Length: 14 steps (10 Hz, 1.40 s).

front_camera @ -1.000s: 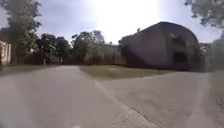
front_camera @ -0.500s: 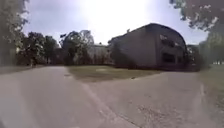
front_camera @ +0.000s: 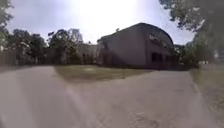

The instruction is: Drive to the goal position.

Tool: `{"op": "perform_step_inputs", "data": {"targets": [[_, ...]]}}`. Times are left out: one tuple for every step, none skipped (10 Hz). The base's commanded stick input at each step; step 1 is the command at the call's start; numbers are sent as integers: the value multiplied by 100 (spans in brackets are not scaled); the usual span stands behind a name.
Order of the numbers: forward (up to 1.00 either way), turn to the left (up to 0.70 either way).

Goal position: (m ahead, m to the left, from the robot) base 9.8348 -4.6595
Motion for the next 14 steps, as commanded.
{"op": "perform_step_inputs", "data": {"targets": [[70,0],[70,0],[70,0],[70,0],[70,0],[70,0],[70,0],[70,-35],[70,-35],[70,-35],[70,-35],[70,-35],[70,-35],[70,-35]]}}
